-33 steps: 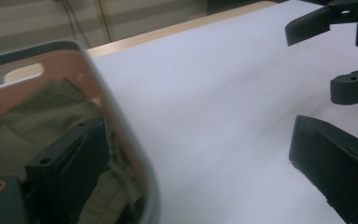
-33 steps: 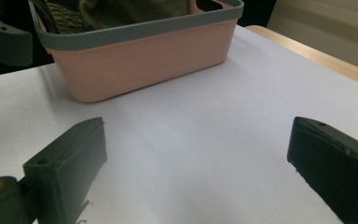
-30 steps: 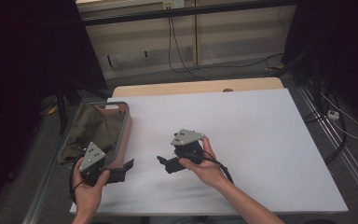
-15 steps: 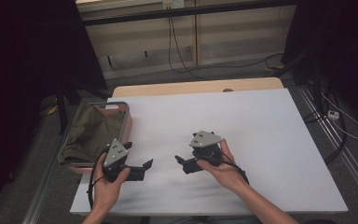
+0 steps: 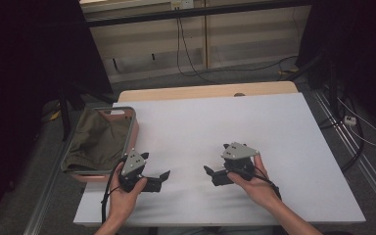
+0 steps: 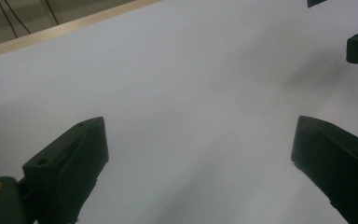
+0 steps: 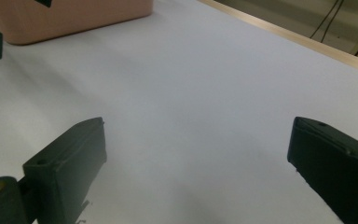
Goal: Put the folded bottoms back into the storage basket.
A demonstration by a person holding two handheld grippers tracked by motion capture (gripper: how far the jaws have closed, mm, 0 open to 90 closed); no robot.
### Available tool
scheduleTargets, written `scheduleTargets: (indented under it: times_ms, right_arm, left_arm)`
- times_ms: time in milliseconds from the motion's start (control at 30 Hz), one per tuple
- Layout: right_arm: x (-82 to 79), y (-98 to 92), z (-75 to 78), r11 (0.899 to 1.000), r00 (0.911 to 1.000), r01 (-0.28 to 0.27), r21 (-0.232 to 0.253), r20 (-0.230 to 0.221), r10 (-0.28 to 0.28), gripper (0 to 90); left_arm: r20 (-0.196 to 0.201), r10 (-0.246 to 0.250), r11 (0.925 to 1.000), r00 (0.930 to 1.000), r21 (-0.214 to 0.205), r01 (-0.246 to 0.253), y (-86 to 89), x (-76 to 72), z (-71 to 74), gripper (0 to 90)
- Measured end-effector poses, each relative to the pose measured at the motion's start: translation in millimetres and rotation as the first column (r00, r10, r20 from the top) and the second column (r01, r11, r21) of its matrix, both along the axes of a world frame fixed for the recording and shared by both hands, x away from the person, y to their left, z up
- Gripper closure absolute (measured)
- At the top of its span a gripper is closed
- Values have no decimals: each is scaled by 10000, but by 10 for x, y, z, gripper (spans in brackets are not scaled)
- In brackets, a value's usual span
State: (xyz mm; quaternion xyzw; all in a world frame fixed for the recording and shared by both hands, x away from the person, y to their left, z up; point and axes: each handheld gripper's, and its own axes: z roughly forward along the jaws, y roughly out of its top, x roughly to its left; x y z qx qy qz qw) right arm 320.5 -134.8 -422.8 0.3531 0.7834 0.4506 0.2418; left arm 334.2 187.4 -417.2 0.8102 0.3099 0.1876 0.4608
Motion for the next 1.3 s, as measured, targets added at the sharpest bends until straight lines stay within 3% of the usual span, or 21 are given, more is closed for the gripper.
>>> scheduleTargets:
  times_ms: [167,300,467,600,667,1067,1300]
  right_arm:
    - [-119,-148,-44,9991,9992,411,121,5,-411,44]
    - [-225,-263,-35,9968,9969,742,292,239,-749,45]
    - [-337,-412,-9,9925,9926,1146,417,363,-1162,44]
    - [-397,-569,-27,9879,9883,1496,408,222,-1506,44]
    - [-412,-651,-41,9847,9854,1678,470,198,-1689,44]
    - [-540,-998,-147,9668,9673,2528,382,87,-2533,44]
    - [-638,-1125,-195,9594,9608,2768,534,-16,-2771,39]
  left_arm:
    - [-345,-104,9999,9994,-56,102,7,2,-83,38]
    - [-71,44,9998,10000,-210,-45,50,-40,-81,40]
    - [-88,146,9994,9999,-299,-148,85,-87,-87,39]
    - [-167,266,9987,9995,-435,-273,119,-139,-108,36]
    - [-76,203,9996,9998,-191,-205,134,-150,-116,36]
    - [-25,97,9997,10000,-207,-97,113,-197,-132,36]
    - [167,247,9981,9996,-566,-237,133,-210,-133,36]
